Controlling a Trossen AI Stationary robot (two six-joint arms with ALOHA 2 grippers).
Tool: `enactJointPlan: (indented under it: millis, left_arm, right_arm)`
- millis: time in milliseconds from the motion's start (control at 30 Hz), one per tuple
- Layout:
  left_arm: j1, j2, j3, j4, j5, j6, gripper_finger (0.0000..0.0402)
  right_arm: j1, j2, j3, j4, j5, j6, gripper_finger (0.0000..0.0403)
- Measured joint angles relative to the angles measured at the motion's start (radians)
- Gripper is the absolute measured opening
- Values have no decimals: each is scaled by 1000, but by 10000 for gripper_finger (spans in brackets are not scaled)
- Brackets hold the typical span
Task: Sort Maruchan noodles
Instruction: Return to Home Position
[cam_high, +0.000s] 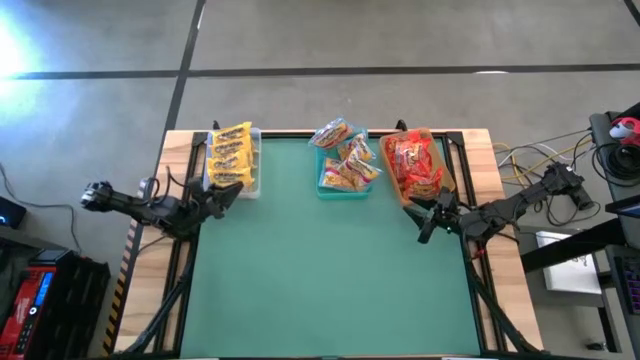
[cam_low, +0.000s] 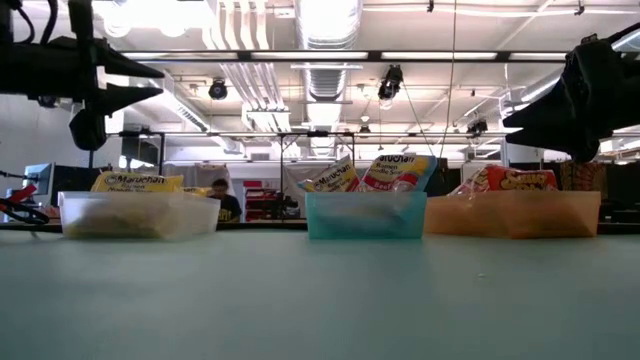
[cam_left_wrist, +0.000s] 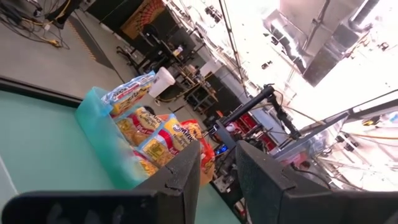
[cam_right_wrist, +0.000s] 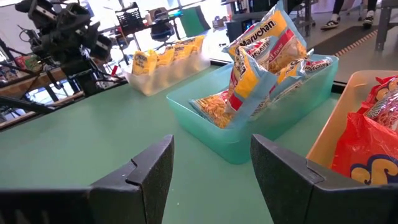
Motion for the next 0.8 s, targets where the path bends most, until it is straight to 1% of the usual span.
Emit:
enactJointPlan:
  millis: [467,800]
  left_arm:
    - [0,-86,-1,-3,0,0,87]
    - [0,-85,-1,0,0,0,87]
  right_arm:
    - [0,0,0,1,0,0,201]
    - [0,0,0,2,0,0,201]
